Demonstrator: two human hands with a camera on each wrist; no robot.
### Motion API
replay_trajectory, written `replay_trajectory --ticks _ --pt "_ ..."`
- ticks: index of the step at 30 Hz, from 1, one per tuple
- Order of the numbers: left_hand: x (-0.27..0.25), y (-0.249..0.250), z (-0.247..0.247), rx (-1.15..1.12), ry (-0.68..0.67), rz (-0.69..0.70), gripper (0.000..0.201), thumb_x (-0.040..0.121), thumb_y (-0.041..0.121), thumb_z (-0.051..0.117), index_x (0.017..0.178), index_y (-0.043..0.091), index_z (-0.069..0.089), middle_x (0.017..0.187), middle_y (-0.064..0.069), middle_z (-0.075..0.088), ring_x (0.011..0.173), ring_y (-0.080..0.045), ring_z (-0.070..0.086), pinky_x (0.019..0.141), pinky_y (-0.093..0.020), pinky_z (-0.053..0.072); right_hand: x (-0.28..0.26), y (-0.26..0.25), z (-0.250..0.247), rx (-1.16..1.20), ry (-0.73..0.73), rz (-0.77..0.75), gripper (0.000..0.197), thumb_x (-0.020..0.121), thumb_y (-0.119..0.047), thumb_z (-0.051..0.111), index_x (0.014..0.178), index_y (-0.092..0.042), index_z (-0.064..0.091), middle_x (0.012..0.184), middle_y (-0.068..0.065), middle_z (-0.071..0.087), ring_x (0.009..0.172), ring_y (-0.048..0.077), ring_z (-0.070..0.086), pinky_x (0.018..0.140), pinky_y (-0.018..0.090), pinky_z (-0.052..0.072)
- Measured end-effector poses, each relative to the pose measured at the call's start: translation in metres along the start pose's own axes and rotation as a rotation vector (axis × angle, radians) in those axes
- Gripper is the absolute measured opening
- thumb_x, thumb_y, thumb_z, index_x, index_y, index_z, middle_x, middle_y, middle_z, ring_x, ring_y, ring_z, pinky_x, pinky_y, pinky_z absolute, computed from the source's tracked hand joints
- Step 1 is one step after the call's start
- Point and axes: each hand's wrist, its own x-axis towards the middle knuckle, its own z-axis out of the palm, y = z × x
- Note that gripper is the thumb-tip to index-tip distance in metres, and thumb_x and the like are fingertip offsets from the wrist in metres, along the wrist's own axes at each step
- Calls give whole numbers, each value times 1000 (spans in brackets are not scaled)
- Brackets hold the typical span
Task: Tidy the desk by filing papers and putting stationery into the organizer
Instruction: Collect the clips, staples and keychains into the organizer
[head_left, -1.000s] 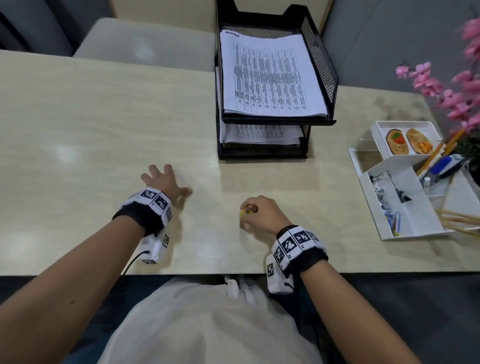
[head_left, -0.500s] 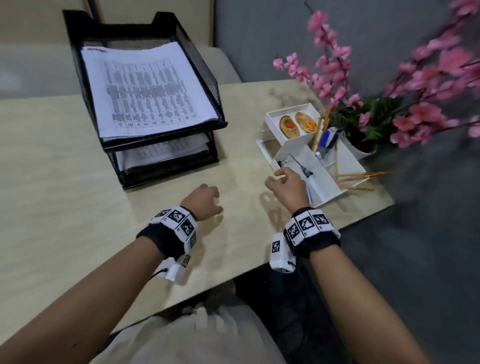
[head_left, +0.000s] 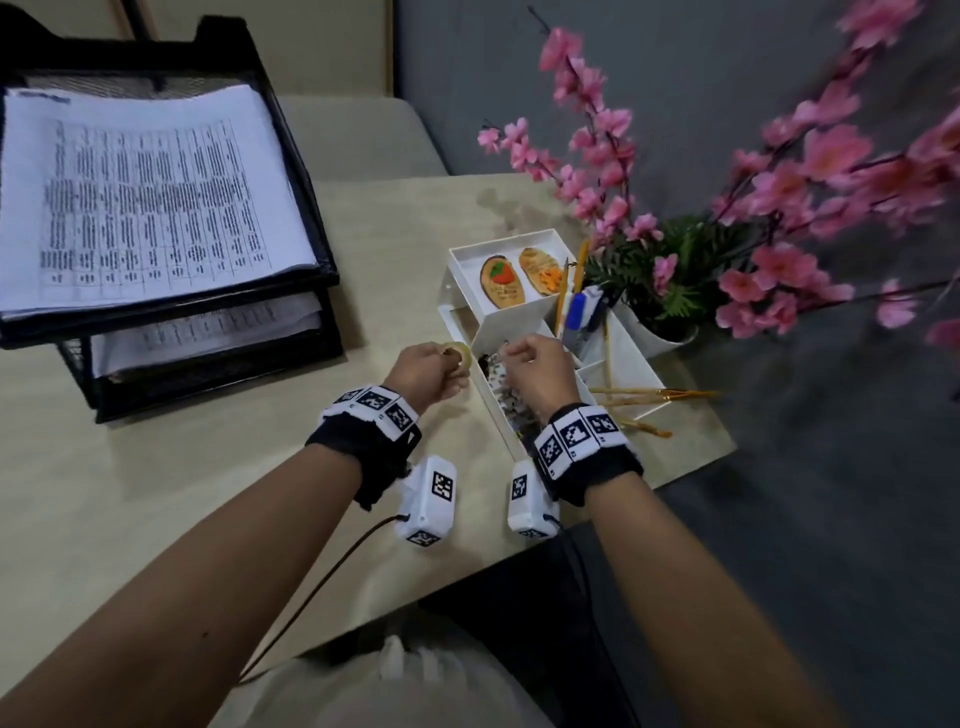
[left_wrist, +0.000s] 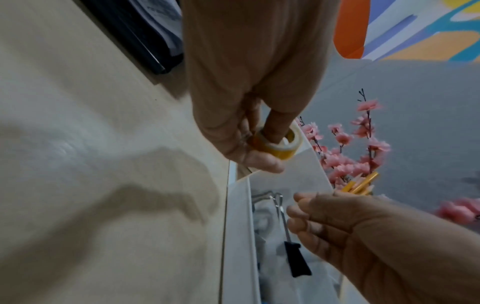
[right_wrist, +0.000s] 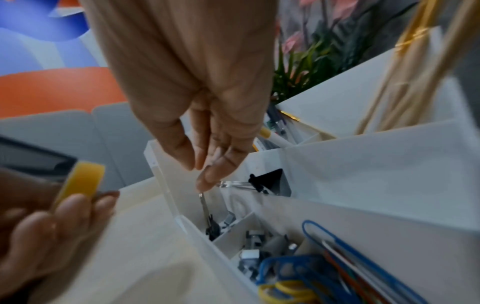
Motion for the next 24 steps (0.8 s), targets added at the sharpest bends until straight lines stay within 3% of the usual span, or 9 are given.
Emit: replay_trajectory --ticks 2,5,7,11,13,16,19,24 --pt "8 -2 -4 104 64 24 32 91 -7 41 63 8 43 47 -4 50 32 -4 52 34 -12 40 11 -2 6 -136 -11 14 14 86 -11 52 83 -8 66 99 16 67 101 35 60 92 42 49" --pt "17 -6 -10 275 107 7 23 86 -7 47 68 9 49 68 -13 53 36 -9 55 40 -16 45 19 -6 19 -286 -81 32 27 88 -18 49 104 -3 63 112 22 63 108 38 55 94 49 47" --pt "21 -6 -12 345 127 -12 22 86 -4 50 71 12 50 68 -11 54 33 -5 55 39 -16 47 20 -6 24 -307 -80 41 24 90 -17 47 103 -4 63 112 21 61 108 38 55 94 51 45" --pt "21 -3 -9 474 135 99 8 88 2 56 90 9 52 70 -3 59 33 4 56 43 -9 48 21 5 12 -212 20 -35 22 91 -14 48 89 0 65 98 21 66 97 35 59 80 35 45" --pt "18 -3 -3 559 117 195 14 87 6 59 95 12 49 67 -2 62 38 4 59 47 -10 46 20 9 -1 -154 113 -72 20 91 -13 50 82 -1 63 91 20 66 90 34 61 80 39 50" --pt "13 -1 14 688 78 300 11 87 9 58 93 14 49 66 -9 66 61 -12 63 60 -23 45 20 12 -23 -207 219 -108 18 92 -13 49 87 -1 62 94 23 66 92 37 61 79 40 49" --pt "15 -3 28 822 72 356 12 87 6 53 97 11 55 81 -18 71 83 -29 64 81 -33 50 17 11 -40 -393 210 -126 24 94 -13 44 101 2 61 104 26 64 100 37 58 80 38 46" --pt "19 -5 46 1088 88 405 27 89 7 48 115 1 50 107 -29 62 98 -42 58 81 -42 47 10 14 -34 -593 114 -159 20 94 -12 46 105 -2 60 106 23 64 102 36 59 80 38 49"
